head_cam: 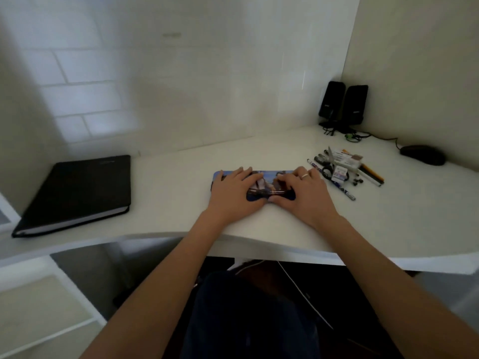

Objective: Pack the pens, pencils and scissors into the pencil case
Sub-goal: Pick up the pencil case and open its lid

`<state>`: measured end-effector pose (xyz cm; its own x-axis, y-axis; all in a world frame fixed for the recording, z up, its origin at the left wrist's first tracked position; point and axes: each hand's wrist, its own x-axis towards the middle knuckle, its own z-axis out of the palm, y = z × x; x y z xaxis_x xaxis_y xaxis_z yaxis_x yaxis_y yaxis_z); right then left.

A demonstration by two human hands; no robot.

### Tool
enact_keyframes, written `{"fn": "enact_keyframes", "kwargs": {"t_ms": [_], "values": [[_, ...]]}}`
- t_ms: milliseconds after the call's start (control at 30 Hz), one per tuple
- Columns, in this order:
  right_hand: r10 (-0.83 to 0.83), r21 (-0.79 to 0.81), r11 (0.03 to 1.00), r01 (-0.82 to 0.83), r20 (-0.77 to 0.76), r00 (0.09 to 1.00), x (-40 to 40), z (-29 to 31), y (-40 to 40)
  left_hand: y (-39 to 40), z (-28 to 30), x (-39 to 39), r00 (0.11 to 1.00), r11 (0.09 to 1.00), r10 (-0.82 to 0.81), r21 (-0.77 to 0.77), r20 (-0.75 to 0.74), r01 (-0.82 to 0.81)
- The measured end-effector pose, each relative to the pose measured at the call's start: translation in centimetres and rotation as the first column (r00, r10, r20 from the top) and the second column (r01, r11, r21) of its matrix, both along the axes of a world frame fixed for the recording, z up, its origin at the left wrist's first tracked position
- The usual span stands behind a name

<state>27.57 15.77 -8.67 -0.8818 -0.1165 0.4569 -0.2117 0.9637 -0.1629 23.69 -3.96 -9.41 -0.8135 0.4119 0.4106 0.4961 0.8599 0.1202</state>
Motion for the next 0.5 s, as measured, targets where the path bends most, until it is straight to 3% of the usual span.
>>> {"fn": "enact_keyframes", "kwargs": {"t_ms": [133,233,300,500], "values": [[0.110,-0.171,0.980,-0.100,0.048,0.993,0.3,0.0,0.1,-2.4,0.2,0.1,0.998,0.997,-0.052,0.056,0.021,0.051],[0.170,-0.263,0.955,-0.139,0.100,0.980,-0.1,0.0,0.2,-5.2,0.9,-0.3,0.926,0.943,-0.024,0.316,0.378,-0.104],[0.165,-0.244,0.960,-0.135,0.106,0.981,-0.4,-0.2,0.3,-6.1,1.4,-0.8,0.858,0.915,-0.086,0.381,0.507,-0.134],[0.161,-0.077,0.985,-0.152,0.133,0.978,-2.0,0.3,1.1,-6.0,1.3,-2.1,0.848,0.895,-0.146,0.433,0.510,-0.107]]}}
